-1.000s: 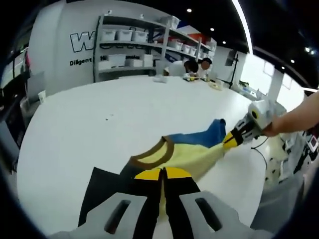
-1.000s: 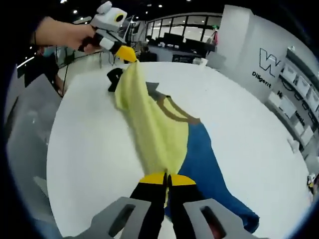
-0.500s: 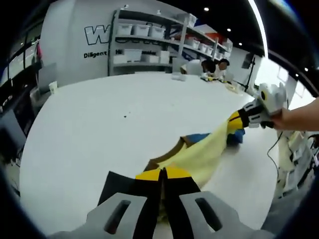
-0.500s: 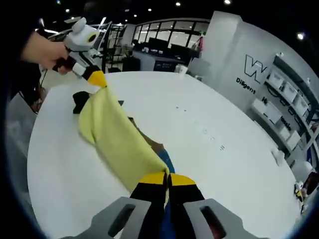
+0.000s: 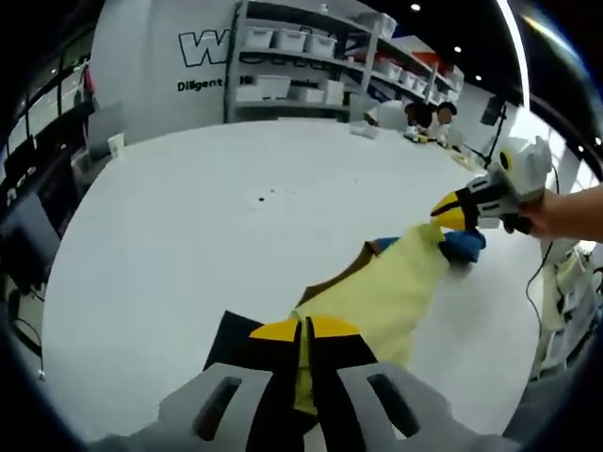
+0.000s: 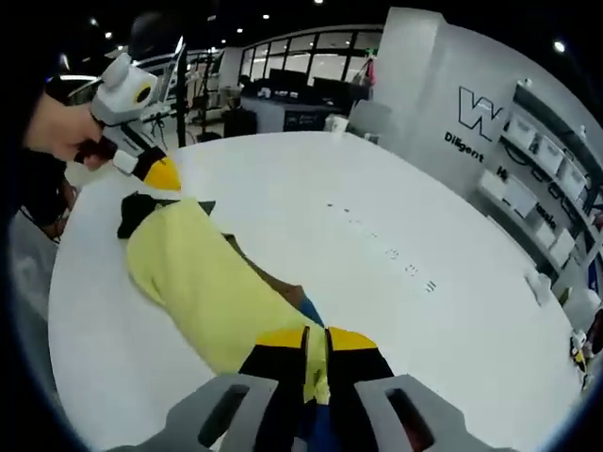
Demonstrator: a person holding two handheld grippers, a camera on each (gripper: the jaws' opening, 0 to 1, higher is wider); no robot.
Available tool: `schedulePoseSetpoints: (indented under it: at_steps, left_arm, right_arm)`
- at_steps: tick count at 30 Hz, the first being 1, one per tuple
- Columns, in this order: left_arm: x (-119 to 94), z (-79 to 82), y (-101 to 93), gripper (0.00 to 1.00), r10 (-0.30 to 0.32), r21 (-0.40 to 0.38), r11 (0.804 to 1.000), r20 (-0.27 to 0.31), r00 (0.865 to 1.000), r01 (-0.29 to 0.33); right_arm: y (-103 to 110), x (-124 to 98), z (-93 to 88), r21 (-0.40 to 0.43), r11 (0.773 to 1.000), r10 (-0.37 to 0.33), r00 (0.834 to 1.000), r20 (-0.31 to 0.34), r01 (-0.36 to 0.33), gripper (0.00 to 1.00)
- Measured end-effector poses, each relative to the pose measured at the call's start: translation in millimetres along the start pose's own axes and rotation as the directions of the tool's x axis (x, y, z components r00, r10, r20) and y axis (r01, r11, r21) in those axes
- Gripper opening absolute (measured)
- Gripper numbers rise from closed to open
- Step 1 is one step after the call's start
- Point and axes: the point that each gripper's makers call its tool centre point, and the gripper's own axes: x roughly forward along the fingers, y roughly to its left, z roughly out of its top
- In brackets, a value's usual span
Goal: Fold the garment on the visible template until the final outline fits inside the template.
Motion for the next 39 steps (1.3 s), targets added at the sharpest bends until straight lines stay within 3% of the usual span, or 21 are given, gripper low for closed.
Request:
schedulePoseSetpoints:
  at_steps: [2,6,13,16,21,26,28,30,32,36,39]
  left_arm:
    - [-6.7,-3.4,-4.6,0.17,-0.009,0.021,1.000,0.013,1.000,0.009]
    - [-21.5,-15.3,-28.3,0.16,-0.078,0.068,0.995,0.026,0.997,0.076]
    - [-24.2,-51.5,-64.5,0.26,-0.135,0.157,0.977,-0.056,0.989,0.142]
    - [-17.4,-60.7,-75.7,0.32,-0.141,0.143,0.978,-0.083,0.987,0.152]
    - [-3.3,-74.4,-73.9,0.30,-0.076,0.240,0.964,-0.162,0.984,0.114]
    - [8.4,-81.7,-62.1,0.18,-0.031,0.234,0.969,-0.197,0.980,0.078]
    - [6.7,-79.1,-62.2,0.05,-0.037,0.263,0.961,-0.188,0.981,0.087]
    - [2.2,-72.3,-62.1,0.05,-0.042,0.265,0.960,-0.174,0.984,0.087]
    - [-3.9,-63.2,-68.8,0.05,-0.088,0.190,0.975,-0.155,0.984,0.117]
    - [-20.0,-25.7,-74.4,0.05,-0.149,0.129,0.979,-0.057,0.987,0.155]
    - [-30.3,1.5,-77.1,0.05,-0.186,0.058,0.981,0.003,0.982,0.186]
  right_arm:
    - [-0.1,-2.0,5.0,0.018,1.000,-0.004,0.999,0.039,0.003,0.16]
    - [6.1,-11.9,6.6,0.015,1.000,0.009,0.998,0.068,-0.010,0.15]
    - [26.6,-26.3,-13.7,0.008,0.999,0.041,0.997,0.070,-0.041,0.15]
    - [36.8,-31.8,-23.1,0.013,0.998,0.052,0.996,0.068,-0.053,0.15]
    - [51.5,-40.4,-38.1,0.024,0.997,0.067,0.996,0.062,-0.068,0.16]
    - [64.3,-48.7,-48.4,0.046,0.996,0.075,0.995,0.063,-0.078,0.16]
    - [69.4,-51.6,-51.1,0.051,0.995,0.079,0.995,0.066,-0.082,0.16]
    - [74.6,-53.9,-52.2,0.057,0.994,0.085,0.994,0.074,-0.089,0.15]
    - [81.8,-55.6,-52.5,0.054,0.993,0.097,0.992,0.079,-0.101,0.16]
    - [94.7,-55.1,-52.0,0.046,0.991,0.123,0.989,0.087,-0.127,0.16]
    - [104.9,-53.5,-48.2,0.030,0.989,0.141,0.986,0.092,-0.144,0.18]
